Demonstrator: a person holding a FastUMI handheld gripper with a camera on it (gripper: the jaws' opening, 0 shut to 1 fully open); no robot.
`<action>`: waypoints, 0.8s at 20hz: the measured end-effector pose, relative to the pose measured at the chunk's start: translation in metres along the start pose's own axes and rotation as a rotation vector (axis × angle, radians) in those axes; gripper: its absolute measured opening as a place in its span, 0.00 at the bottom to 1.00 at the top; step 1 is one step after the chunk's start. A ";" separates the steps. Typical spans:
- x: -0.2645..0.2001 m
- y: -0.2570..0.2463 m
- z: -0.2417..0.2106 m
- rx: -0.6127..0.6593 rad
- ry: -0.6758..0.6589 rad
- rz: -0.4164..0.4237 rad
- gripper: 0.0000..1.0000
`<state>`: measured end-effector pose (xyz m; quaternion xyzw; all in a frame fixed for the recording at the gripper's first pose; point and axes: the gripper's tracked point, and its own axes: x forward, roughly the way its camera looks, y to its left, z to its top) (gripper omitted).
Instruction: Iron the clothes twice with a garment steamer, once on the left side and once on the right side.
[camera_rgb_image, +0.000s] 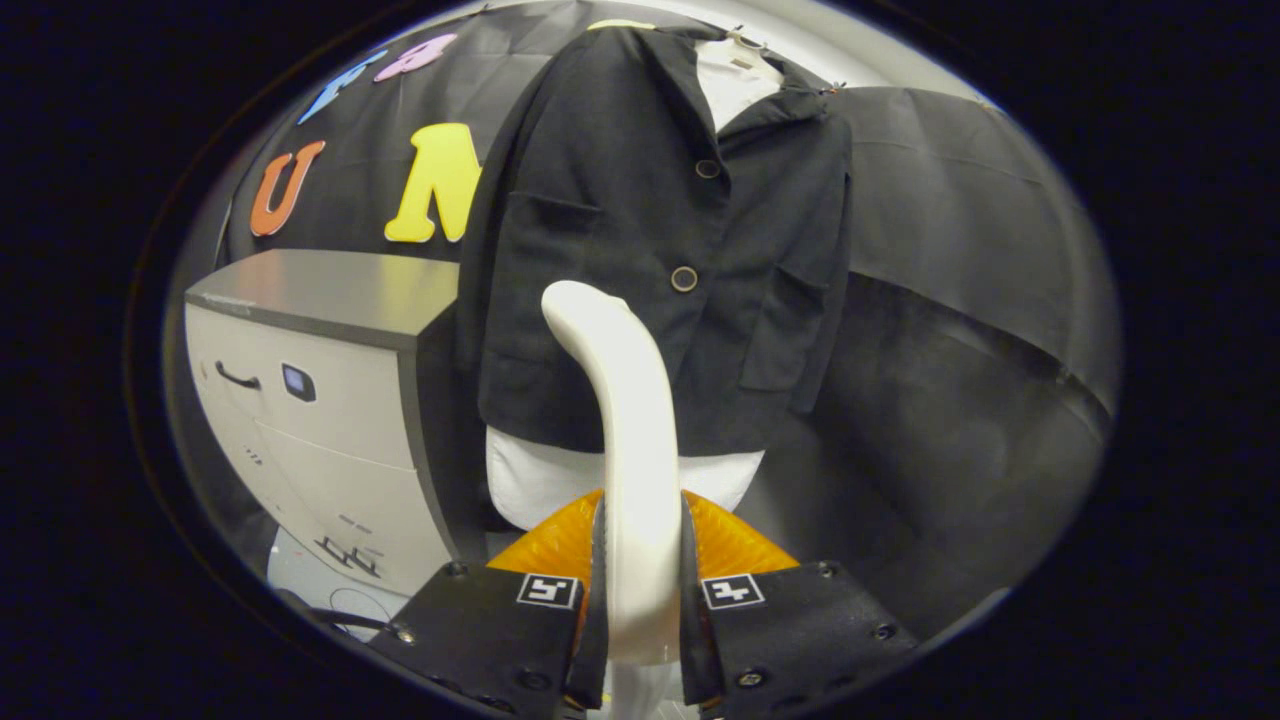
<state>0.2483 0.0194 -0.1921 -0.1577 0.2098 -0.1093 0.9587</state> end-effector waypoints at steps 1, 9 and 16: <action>0.001 0.002 -0.005 -0.004 0.009 0.001 0.32; 0.005 0.016 -0.046 -0.040 0.074 0.010 0.32; -0.002 0.023 -0.069 -0.019 0.113 0.007 0.32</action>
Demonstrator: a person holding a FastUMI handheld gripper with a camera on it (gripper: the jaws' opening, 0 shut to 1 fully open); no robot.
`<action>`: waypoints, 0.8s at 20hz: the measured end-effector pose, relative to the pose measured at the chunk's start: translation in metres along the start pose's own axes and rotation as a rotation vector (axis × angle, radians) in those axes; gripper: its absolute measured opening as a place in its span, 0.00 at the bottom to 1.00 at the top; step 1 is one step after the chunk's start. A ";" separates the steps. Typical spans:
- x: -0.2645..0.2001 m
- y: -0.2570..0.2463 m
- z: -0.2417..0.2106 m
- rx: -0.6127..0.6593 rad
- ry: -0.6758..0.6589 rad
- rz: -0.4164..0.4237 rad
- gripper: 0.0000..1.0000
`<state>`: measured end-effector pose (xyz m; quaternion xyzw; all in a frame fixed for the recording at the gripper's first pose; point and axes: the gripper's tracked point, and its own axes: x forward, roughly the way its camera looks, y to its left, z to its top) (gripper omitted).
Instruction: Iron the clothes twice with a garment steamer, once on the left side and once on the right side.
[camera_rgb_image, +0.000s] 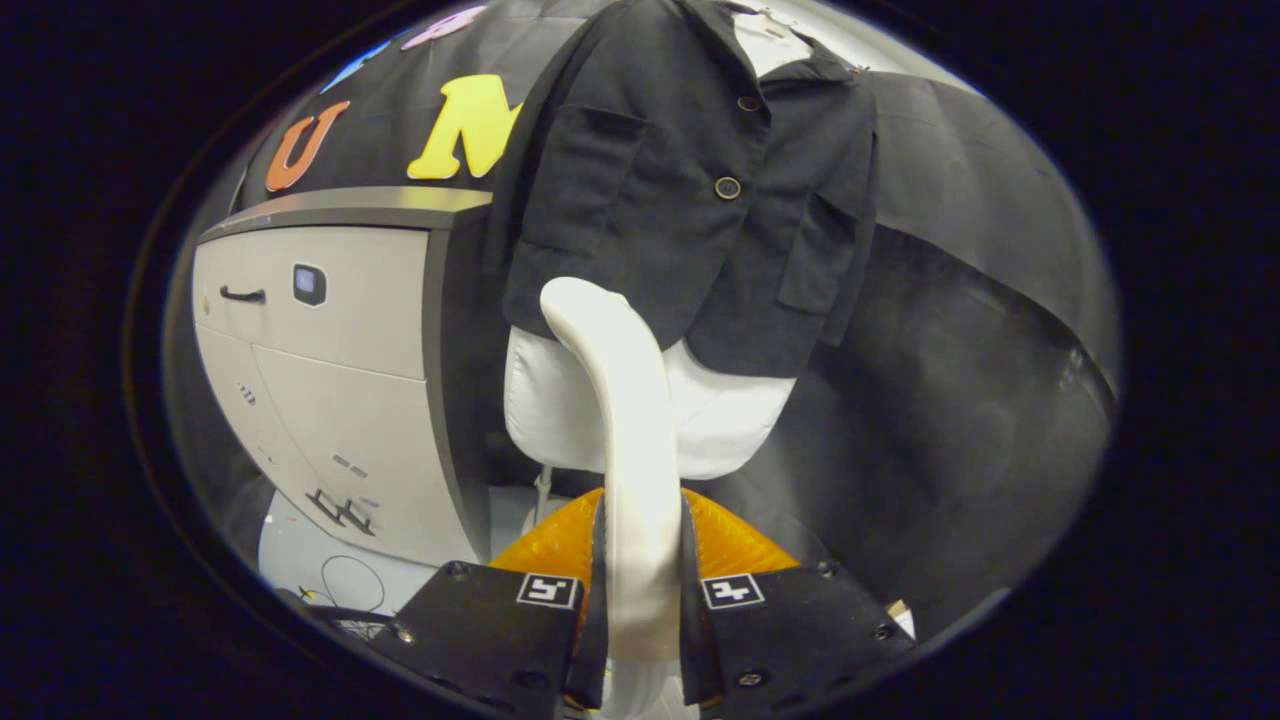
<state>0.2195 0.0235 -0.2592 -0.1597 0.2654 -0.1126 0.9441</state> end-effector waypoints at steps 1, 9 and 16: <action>-0.006 -0.002 0.004 0.014 -0.012 -0.004 0.32; -0.101 -0.069 0.095 0.174 -0.252 -0.074 0.32; -0.186 -0.157 0.180 0.300 -0.445 -0.150 0.32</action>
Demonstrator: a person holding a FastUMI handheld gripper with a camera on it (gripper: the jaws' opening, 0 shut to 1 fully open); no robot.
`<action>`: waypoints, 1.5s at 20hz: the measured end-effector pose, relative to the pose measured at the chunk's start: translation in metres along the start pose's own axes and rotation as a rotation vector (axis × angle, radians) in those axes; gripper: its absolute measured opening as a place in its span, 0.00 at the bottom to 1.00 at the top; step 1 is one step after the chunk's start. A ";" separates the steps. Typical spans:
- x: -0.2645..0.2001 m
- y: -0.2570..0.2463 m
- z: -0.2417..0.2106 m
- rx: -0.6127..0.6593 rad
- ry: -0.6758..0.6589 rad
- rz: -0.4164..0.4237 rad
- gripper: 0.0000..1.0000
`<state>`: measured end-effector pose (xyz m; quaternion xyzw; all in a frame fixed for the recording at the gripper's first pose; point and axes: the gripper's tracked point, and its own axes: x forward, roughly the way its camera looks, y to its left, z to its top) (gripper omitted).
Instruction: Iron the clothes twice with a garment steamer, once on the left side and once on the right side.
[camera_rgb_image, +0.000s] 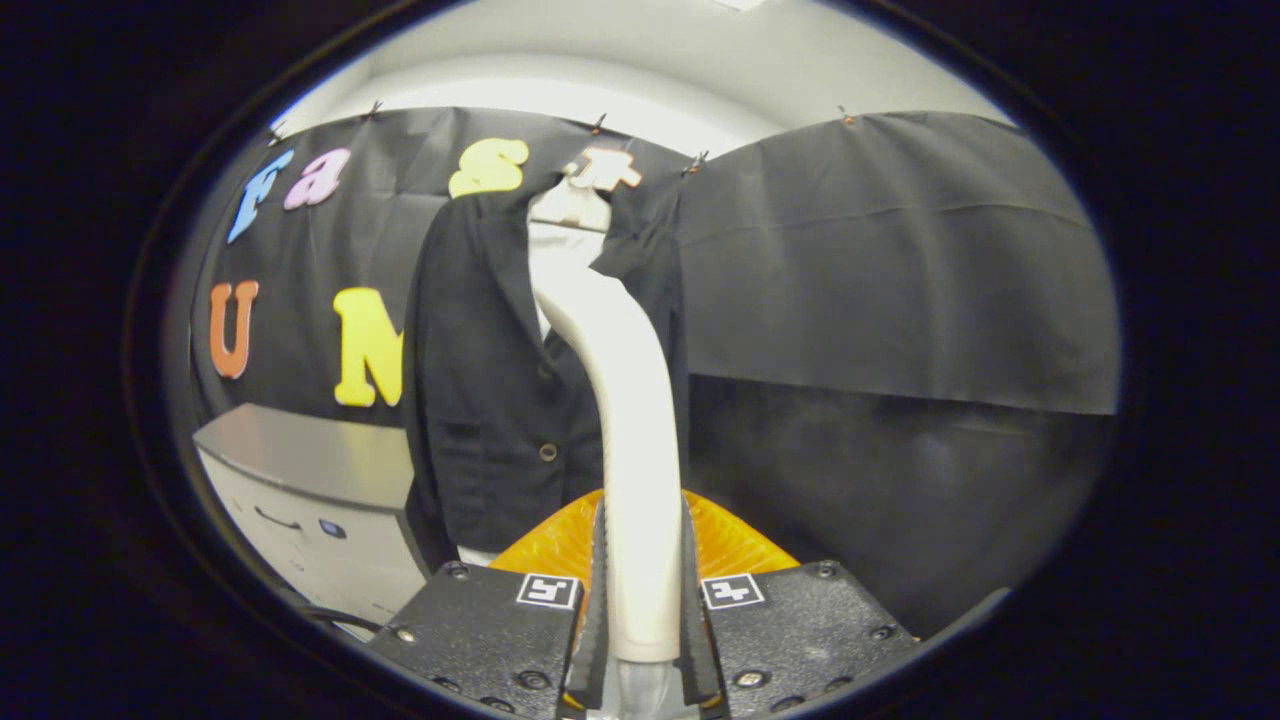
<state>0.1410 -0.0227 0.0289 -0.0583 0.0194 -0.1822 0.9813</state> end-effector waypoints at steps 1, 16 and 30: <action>0.006 -0.007 0.016 0.025 -0.022 -0.007 0.32; 0.154 -0.061 0.138 0.113 -0.237 0.018 0.32; 0.219 -0.011 0.107 0.000 -0.173 0.048 0.32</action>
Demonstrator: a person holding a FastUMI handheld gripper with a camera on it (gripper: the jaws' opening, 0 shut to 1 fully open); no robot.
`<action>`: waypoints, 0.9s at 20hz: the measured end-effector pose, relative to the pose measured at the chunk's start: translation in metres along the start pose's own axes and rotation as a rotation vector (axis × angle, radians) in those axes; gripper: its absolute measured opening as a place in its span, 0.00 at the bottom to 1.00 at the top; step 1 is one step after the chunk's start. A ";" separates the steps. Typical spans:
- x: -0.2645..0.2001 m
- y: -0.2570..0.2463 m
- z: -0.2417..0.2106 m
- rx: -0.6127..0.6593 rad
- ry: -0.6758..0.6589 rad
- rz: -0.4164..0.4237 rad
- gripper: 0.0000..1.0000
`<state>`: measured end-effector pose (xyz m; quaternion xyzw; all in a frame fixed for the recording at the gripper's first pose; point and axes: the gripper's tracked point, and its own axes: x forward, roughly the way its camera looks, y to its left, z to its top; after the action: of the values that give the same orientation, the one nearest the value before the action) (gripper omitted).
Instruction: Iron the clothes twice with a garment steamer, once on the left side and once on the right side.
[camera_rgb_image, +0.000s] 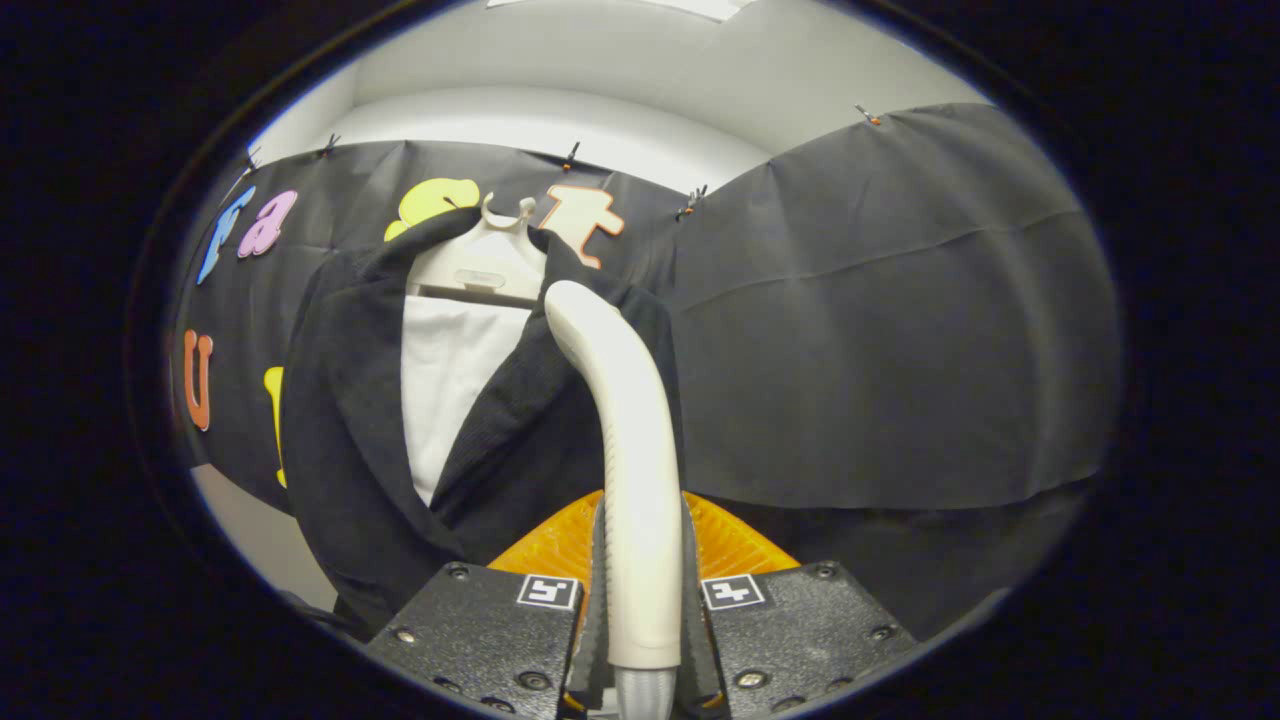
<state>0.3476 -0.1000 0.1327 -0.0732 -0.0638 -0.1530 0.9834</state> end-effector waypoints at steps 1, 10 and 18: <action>-0.003 0.001 -0.004 -0.004 0.010 -0.005 0.32; -0.042 -0.003 -0.051 -0.059 0.097 -0.038 0.32; -0.078 -0.012 -0.109 -0.080 0.218 -0.074 0.32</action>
<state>0.2818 -0.1064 0.0154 -0.0929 0.0471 -0.1985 0.9745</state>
